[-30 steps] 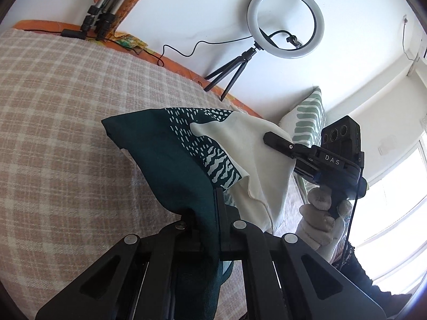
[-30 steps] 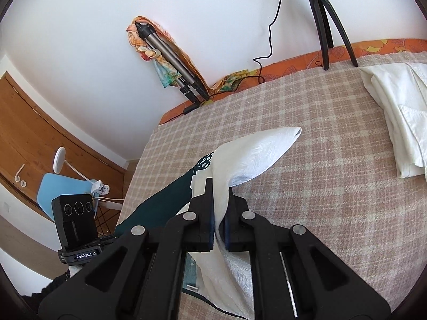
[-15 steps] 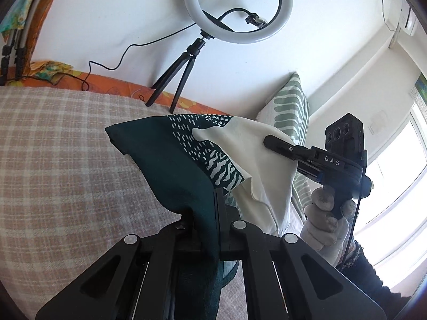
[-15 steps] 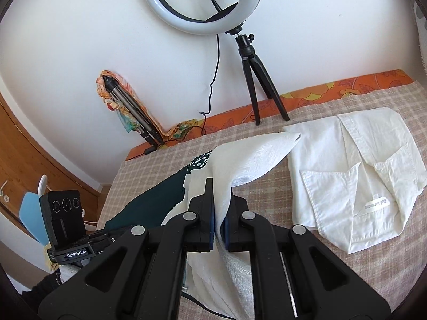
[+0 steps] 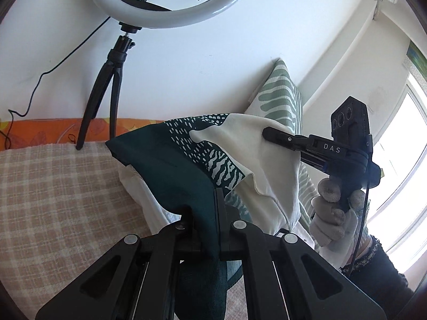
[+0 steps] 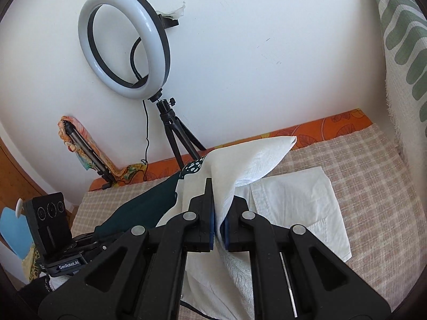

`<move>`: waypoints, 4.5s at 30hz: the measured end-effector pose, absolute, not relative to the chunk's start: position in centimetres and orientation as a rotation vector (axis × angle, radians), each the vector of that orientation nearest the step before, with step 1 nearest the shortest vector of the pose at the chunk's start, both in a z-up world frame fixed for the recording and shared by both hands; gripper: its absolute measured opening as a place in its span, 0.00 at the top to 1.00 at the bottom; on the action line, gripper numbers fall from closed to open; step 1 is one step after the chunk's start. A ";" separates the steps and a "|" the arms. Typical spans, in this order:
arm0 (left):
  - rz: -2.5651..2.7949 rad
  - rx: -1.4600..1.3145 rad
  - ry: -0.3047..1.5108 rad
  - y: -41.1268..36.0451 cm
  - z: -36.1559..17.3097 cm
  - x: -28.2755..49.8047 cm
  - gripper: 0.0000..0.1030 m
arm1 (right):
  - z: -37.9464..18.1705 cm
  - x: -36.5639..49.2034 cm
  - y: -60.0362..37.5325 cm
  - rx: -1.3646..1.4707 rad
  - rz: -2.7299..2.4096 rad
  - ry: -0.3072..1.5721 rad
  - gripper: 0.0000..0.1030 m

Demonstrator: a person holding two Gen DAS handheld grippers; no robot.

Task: Fold small clothes

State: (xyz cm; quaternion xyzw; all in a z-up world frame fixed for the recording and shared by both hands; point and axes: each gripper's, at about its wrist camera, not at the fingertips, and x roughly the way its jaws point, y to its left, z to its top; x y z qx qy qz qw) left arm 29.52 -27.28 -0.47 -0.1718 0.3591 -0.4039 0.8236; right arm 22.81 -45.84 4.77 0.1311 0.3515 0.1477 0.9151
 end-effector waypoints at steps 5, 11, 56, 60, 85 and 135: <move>-0.867 -0.336 0.777 -30.8 -1.9 30.9 0.97 | 3.7 24.8 -48.3 0.254 0.292 0.738 0.94; -0.874 -0.274 0.834 -33.6 -4.4 30.7 0.97 | 0.8 26.7 -50.8 0.220 0.248 0.796 0.94; -0.666 -0.113 0.756 -27.1 2.5 19.1 0.22 | 7.7 15.6 -46.2 0.073 -0.088 0.731 0.30; -0.665 -0.103 0.722 -25.9 3.5 17.2 0.22 | 8.5 13.7 -44.7 0.068 -0.084 0.716 0.30; -0.538 0.000 0.577 -18.4 5.1 7.9 0.04 | 7.8 0.9 -35.3 0.048 -0.184 0.509 0.00; -0.441 0.097 0.570 -17.0 1.8 6.6 0.01 | 4.4 -0.6 -35.3 0.143 -0.255 0.462 0.00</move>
